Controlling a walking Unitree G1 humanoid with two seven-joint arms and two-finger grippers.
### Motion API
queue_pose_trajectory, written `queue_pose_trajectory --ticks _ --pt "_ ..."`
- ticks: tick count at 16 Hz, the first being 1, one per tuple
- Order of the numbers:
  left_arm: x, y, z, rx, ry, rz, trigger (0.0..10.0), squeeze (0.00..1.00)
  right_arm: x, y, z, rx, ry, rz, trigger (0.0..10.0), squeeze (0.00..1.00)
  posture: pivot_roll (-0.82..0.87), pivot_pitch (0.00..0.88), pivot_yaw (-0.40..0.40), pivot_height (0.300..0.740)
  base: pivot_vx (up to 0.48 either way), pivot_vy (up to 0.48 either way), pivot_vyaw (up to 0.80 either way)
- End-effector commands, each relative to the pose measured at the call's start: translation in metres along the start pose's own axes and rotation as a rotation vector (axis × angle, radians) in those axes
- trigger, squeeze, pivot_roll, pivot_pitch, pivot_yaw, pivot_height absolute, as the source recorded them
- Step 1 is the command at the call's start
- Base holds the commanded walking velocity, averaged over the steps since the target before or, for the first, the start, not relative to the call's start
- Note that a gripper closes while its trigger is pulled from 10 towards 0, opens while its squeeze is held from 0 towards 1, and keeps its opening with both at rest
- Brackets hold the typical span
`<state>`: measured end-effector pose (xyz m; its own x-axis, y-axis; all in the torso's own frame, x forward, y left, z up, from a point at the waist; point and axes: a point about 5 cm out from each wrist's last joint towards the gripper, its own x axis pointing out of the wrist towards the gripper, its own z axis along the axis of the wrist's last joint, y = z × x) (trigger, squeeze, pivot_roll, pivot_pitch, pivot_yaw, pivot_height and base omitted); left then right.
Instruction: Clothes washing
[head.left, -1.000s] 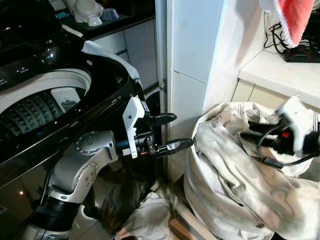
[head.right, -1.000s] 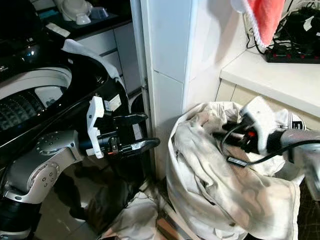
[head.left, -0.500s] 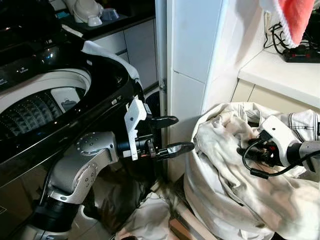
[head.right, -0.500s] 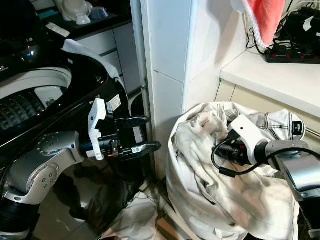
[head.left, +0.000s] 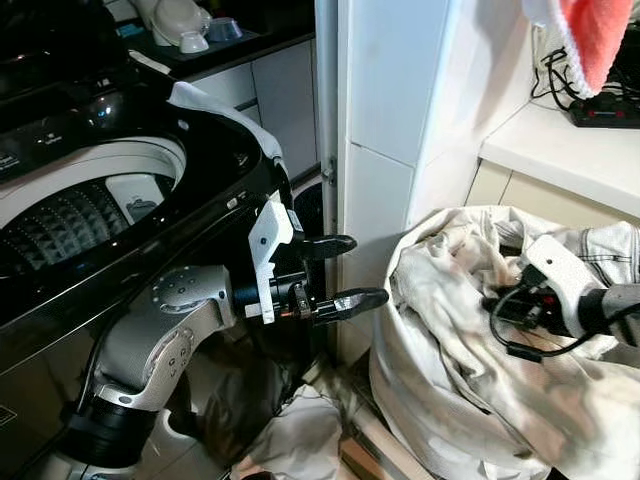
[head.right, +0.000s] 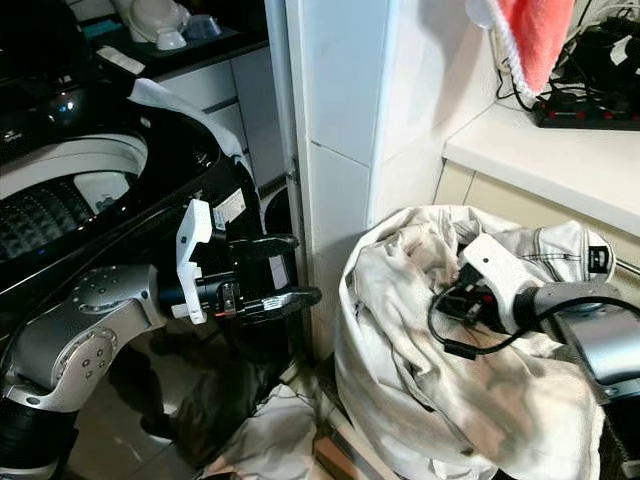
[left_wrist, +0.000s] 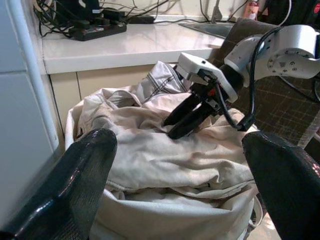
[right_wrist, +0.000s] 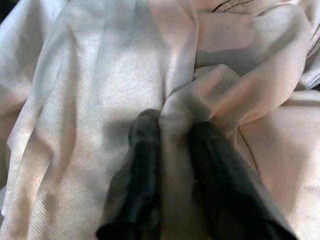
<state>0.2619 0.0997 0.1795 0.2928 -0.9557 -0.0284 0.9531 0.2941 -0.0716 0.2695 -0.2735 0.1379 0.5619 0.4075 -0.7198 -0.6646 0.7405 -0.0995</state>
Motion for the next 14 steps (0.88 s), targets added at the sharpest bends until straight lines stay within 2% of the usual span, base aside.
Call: queue_pose_trajectory --ticks 1,7,12,14 --pt "-0.001 -0.002 0.001 0.016 0.018 -0.004 10.0 0.06 0.0 0.002 -0.009 0.011 0.056 0.018 0.0 0.0 0.0 0.0 0.065 0.74 0.0 0.0 0.0" --pt "0.0 -0.003 -0.001 0.014 0.02 -0.016 10.0 0.06 -0.004 0.005 -0.011 0.014 0.058 0.046 0.0 0.0 -0.02 0.0 0.072 0.74 0.0 0.0 0.0" --pt "0.0 -0.003 -0.001 0.018 0.015 -0.011 10.0 0.07 -0.01 0.004 -0.004 0.035 0.002 0.055 0.0 0.0 -0.02 0.0 0.072 0.74 0.0 0.0 0.0" --pt "0.0 -0.002 0.0 0.028 0.008 0.003 10.0 0.06 -0.017 0.008 0.006 0.016 -0.033 0.088 0.0 0.0 -0.02 0.0 0.073 0.74 0.0 0.0 0.0"
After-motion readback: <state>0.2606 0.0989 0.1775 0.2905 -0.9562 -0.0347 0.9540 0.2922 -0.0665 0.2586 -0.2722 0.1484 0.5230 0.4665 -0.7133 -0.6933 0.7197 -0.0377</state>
